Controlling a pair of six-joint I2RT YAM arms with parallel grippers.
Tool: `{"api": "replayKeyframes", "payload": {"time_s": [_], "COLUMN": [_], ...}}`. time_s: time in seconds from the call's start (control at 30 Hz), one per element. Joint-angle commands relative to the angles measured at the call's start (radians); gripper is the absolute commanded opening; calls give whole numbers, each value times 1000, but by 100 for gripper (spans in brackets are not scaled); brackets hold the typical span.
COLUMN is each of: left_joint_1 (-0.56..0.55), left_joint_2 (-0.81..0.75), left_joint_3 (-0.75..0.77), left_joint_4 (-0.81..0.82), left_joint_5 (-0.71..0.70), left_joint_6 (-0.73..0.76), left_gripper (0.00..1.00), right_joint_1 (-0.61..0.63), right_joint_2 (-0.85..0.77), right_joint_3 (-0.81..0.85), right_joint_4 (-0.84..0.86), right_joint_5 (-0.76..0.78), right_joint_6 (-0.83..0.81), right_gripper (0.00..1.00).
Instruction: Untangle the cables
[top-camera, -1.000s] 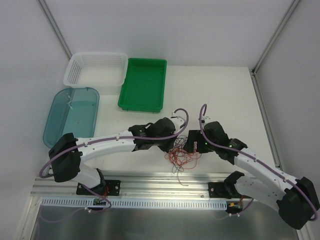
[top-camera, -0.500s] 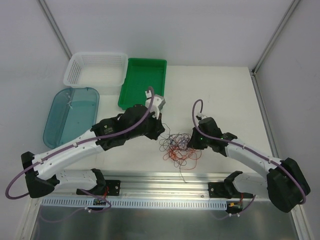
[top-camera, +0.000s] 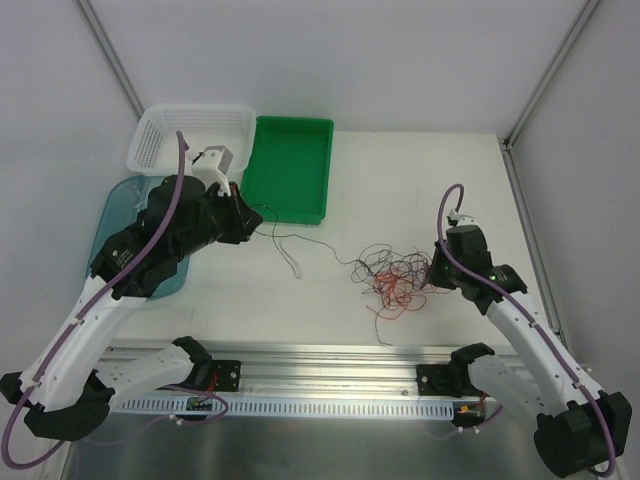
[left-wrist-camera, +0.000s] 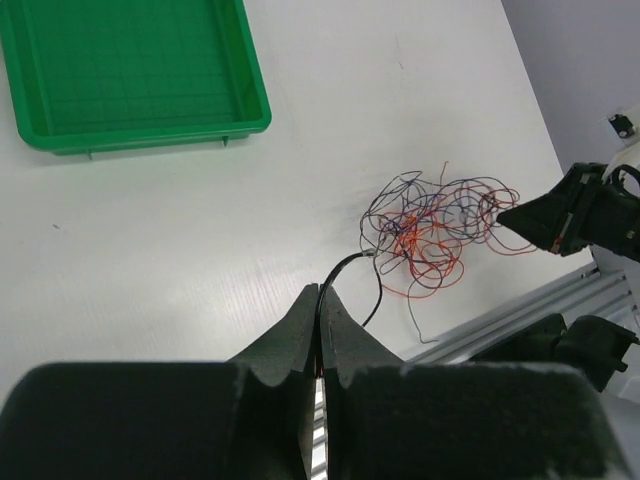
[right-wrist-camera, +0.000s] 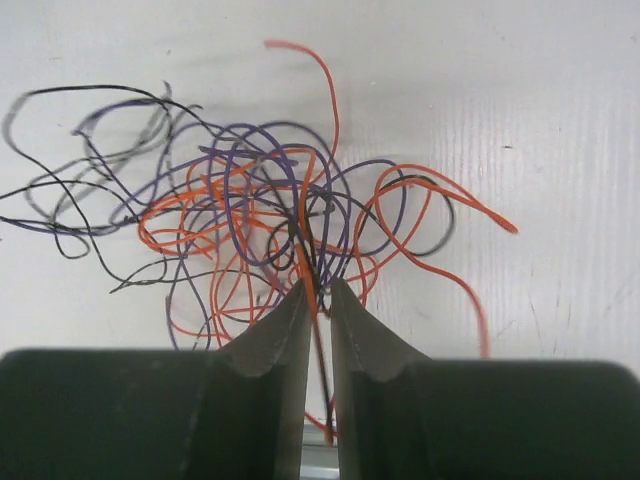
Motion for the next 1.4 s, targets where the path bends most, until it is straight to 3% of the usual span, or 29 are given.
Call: {"api": "replayKeyframes", "payload": {"time_s": [0.0, 0.07, 0.1, 0.2, 0.3, 0.33, 0.43, 0.53, 0.83, 0.97, 1.1, 1.13, 1.2, 1.3, 1.37], "left_joint_1": [4, 3, 4, 6, 7, 7, 7, 7, 7, 7, 7, 9, 14, 35, 53], "left_joint_2": [-16, -36, -45, -94, -112, -109, -80, -65, -92, -103, -123, -128, -135, -140, -142], "left_joint_3": [-24, -67, -92, -80, -40, -35, -38, -67, -92, -89, -73, -67, -40, 6, 31], "left_joint_4": [-47, -50, -53, -108, -128, -128, -128, -128, -126, -128, -156, -186, -228, -326, -378], "left_joint_5": [37, 30, 21, -118, -147, -116, -47, -24, -47, -65, -143, -206, -275, -428, -511], "left_joint_6": [9, 2, 0, -3, 17, 20, 3, -23, -51, -57, -74, -77, -97, -116, -123], "left_gripper": [0, 0, 0, 0, 0, 0, 0, 0, 0, 0, 0, 0, 0, 0, 0], "right_joint_1": [-3, -3, -3, -11, -6, 18, 140, 255, 406, 409, 406, 393, 348, 241, 170], "right_joint_2": [-26, -29, -27, -9, -6, -12, 15, 95, 432, 534, 582, 582, 556, 479, 398], "right_joint_3": [90, 111, 114, 136, 137, 130, 122, 139, 197, 209, 216, 214, 202, 185, 180], "right_joint_4": [-92, -98, -104, -141, -83, -46, 64, 123, 262, 315, 309, 298, 260, 186, 125], "right_joint_5": [8, -7, 35, 110, -24, -157, -233, -195, -226, -214, -168, -133, -85, -40, -11], "right_joint_6": [-67, -77, -84, -90, -123, -133, -148, -162, -216, -209, -219, -219, -219, -208, -203], "right_gripper": [18, 13, 2, 1, 34, 49, 68, 74, 73, 69, 48, 31, 13, 2, 1]}}
